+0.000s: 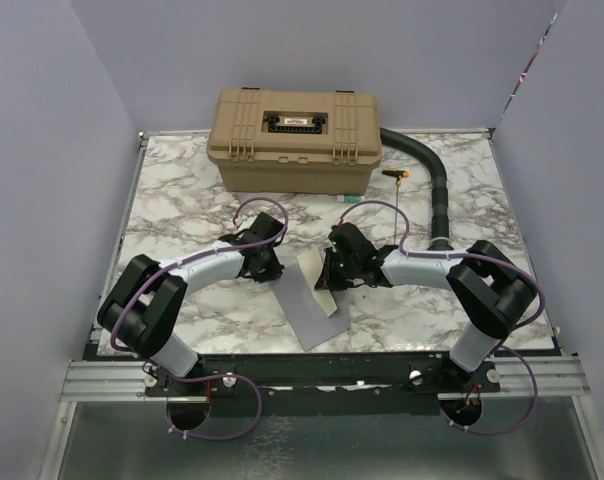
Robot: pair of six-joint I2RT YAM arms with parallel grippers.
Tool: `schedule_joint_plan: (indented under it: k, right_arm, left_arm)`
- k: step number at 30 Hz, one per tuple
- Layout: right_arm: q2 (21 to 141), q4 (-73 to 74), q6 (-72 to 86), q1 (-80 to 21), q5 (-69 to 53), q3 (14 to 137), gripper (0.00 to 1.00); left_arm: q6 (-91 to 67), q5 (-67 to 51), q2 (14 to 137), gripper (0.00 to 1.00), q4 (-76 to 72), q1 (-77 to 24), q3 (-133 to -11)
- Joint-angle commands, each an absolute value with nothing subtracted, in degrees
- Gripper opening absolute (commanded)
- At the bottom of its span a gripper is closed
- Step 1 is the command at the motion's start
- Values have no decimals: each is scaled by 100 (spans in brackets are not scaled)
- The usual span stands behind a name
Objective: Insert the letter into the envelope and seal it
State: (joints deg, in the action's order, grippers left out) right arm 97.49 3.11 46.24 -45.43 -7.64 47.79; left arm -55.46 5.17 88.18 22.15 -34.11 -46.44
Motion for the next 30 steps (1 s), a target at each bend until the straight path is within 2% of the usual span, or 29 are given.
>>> schedule_joint_plan:
  k: [1,6,16,30]
  right_arm:
    - [10002,861,4381,-4570,-442,4694,0]
    - [9905,1080,4218,-4570,-614,4666,0]
    - [9459,1000,4465,-4570,-1298,4123,0]
    - [9437,672,4518,-4570,-1807,3975,1]
  left_arm:
    - [-5222,656,9196,17,2189,-3389,-4661]
    - [-5188,1074,9527,8,2875,-3356,-4990]
    - [-5433,1042,9822,1,3102,-3348,-4927]
    - [-5592,954,9872,0,3085,-3347,-4887]
